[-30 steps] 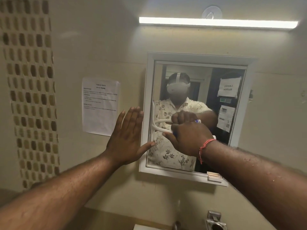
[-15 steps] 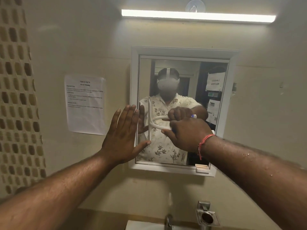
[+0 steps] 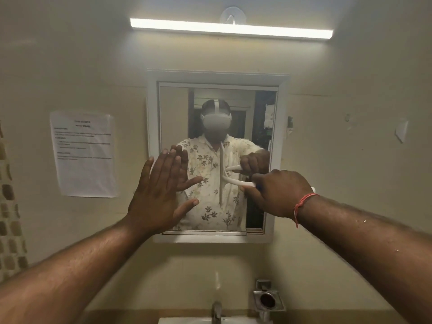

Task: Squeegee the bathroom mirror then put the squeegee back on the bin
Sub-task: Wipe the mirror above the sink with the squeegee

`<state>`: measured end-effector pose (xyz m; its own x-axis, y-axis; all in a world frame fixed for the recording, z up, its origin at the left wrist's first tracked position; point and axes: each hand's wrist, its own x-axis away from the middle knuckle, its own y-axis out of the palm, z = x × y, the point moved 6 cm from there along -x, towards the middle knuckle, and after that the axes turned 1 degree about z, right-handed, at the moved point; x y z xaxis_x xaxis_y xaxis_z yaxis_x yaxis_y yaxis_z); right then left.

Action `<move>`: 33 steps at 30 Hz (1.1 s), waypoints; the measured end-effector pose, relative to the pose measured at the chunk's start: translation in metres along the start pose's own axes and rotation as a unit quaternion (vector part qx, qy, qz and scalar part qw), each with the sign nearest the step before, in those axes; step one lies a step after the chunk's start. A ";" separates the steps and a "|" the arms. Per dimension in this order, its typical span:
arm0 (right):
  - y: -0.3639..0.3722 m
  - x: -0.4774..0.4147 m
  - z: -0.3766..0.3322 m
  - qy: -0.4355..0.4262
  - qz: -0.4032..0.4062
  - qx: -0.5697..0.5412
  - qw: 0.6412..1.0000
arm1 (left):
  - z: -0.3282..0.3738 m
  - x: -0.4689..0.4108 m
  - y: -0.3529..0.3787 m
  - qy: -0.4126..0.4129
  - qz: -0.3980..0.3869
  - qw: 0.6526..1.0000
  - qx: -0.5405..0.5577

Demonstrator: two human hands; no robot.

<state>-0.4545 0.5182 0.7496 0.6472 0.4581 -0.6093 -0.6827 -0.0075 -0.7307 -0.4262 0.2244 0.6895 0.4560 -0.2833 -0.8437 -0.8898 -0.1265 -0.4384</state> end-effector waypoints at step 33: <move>0.007 0.050 0.111 0.049 -0.017 0.048 0.998 | 0.091 -0.047 0.005 0.026 -0.011 0.997 0.065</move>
<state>-0.4646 0.6400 0.7485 0.6978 0.3679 -0.6146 -0.6854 0.0934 -0.7222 -0.4505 0.3232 0.6991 0.4712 -0.3305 -0.8177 -0.8681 -0.0095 -0.4964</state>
